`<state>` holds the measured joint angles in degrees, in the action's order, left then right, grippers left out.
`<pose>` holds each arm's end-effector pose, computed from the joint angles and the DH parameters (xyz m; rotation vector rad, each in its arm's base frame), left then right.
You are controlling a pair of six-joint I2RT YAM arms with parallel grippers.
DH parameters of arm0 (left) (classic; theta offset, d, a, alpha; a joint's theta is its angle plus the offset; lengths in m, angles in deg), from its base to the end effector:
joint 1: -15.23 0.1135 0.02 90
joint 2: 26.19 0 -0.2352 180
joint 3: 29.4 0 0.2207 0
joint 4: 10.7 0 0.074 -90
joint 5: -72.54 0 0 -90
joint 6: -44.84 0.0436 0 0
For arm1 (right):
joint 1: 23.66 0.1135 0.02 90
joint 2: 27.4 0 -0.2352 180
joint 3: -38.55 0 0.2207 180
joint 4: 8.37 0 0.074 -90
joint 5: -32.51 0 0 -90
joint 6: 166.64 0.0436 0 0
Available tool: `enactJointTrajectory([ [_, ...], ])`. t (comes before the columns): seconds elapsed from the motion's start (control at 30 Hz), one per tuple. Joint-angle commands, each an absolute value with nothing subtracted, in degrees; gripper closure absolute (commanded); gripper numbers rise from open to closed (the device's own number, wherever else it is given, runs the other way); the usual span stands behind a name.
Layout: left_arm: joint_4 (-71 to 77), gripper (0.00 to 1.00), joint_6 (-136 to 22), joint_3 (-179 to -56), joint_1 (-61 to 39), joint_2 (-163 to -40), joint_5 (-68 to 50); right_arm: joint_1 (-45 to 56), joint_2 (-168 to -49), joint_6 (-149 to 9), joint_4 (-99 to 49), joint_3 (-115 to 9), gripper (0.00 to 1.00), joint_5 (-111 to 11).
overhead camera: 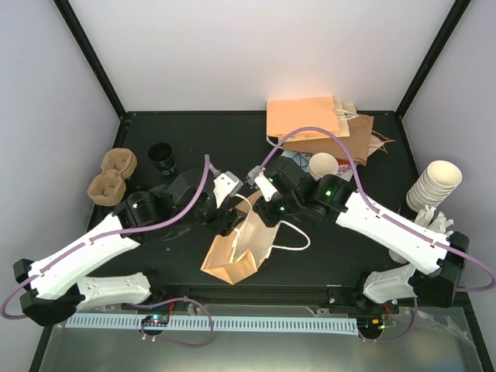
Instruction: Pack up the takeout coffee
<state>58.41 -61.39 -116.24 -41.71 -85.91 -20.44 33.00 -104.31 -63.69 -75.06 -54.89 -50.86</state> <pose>0.1029 -0.1540 0.3386 0.8007 2.2373 -0.5810 0.1351 0.2145 0.3153 -1.0020 2.3540 0.6507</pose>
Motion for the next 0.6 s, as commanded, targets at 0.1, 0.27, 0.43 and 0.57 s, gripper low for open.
enactJointTrajectory([
  [0.1, 57.3, 0.17, -62.5, -120.4, -41.5, -83.9, -14.0, 33.3, -105.7, -63.0, -74.2, -57.3, 0.98, -49.3],
  [0.27, 58.6, 0.13, -64.4, -121.2, -41.5, -85.3, -11.5, 33.3, -106.7, -62.5, -73.2, -58.3, 0.96, -49.2],
  [0.43, 65.4, 0.16, -66.6, -122.2, -41.6, -88.5, -15.0, 33.3, -107.3, -61.7, -71.9, -58.7, 0.96, -48.7],
  [0.57, 71.9, 0.21, -68.7, -123.9, -41.6, -91.2, -20.6, 33.3, -107.7, -61.7, -71.9, -59.2, 0.96, -48.4],
])
